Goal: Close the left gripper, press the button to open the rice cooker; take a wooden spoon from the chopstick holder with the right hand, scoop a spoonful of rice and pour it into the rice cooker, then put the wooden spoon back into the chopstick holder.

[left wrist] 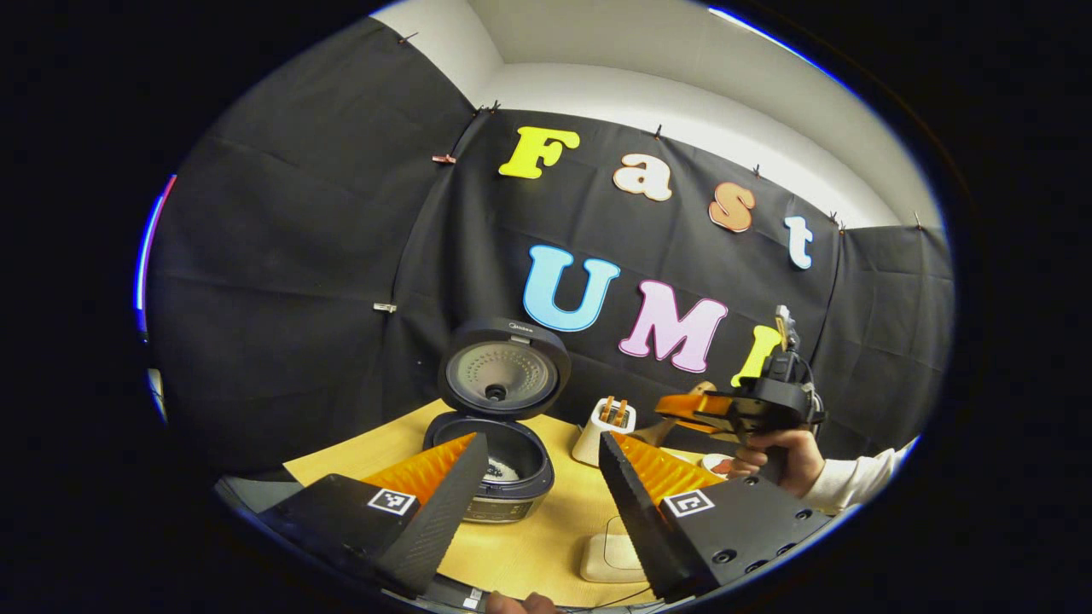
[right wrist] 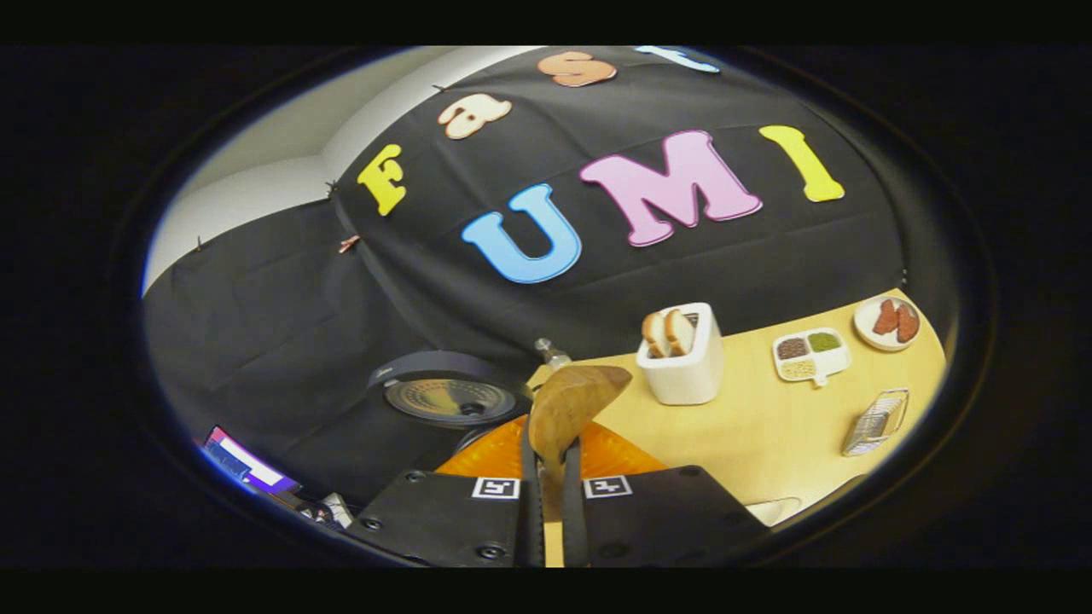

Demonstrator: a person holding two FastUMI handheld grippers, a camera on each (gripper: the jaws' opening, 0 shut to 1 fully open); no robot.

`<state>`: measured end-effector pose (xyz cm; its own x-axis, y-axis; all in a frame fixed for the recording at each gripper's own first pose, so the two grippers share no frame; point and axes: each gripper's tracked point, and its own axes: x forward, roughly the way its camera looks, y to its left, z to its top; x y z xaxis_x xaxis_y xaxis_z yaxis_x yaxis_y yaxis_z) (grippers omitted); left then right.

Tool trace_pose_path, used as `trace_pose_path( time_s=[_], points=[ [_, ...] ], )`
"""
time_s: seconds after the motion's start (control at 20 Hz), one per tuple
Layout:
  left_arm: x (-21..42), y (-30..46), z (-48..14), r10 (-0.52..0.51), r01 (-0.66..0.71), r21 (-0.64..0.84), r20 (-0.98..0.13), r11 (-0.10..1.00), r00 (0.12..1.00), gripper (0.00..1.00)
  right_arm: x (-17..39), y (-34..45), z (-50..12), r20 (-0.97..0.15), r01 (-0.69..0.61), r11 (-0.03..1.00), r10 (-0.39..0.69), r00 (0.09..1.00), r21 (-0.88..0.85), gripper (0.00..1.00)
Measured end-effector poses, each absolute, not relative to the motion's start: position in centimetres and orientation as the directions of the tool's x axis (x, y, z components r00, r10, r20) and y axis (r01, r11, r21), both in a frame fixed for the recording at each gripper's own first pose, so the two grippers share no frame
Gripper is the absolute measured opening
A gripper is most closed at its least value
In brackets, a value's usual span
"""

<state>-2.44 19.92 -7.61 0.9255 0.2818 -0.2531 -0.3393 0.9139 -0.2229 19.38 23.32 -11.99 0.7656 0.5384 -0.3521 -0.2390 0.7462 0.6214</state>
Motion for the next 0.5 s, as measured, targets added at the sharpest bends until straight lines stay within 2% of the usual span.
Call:
trace_pose_path(
  time_s=[0.1,0.15,0.2,0.35,0.4,0.45,0.5],
  points=[
    [-2.6,19.0,-7.5,0.310,-0.367,-0.214,-0.260,0.905,0.915,0.90,19.7,20.0,-13.2,-0.374,-0.217,0.765,0.515,0.771,0.606,0.17],
    [-2.8,18.5,-7.5,0.324,-0.383,-0.214,-0.264,0.899,0.909,0.90,19.8,18.3,-13.9,-0.388,-0.207,0.777,0.503,0.772,0.595,0.07],
    [-3.1,17.9,-7.2,0.337,-0.395,-0.214,-0.262,0.894,0.904,0.90,19.5,17.1,-15.2,-0.398,-0.198,0.784,0.494,0.773,0.588,0.12],
    [-3.7,15.9,-7.1,0.370,-0.425,-0.185,-0.268,0.886,0.889,0.90,20.3,12.9,-16.7,-0.414,-0.170,0.794,0.471,0.779,0.583,0.08],
    [-4.0,15.1,-7.0,0.374,-0.427,-0.179,-0.268,0.886,0.888,0.90,20.6,11.4,-16.9,-0.414,-0.155,0.798,0.455,0.788,0.582,0.17],
    [-4.1,14.1,-6.8,0.377,-0.429,-0.173,-0.265,0.887,0.887,0.90,20.9,10.0,-17.1,-0.412,-0.141,0.799,0.443,0.796,0.585,0.08],
    [-4.0,13.3,-6.7,0.378,-0.428,-0.171,-0.261,0.888,0.888,0.90,20.9,8.7,-17.4,-0.411,-0.127,0.798,0.432,0.803,0.589,0.13]
  ],
)
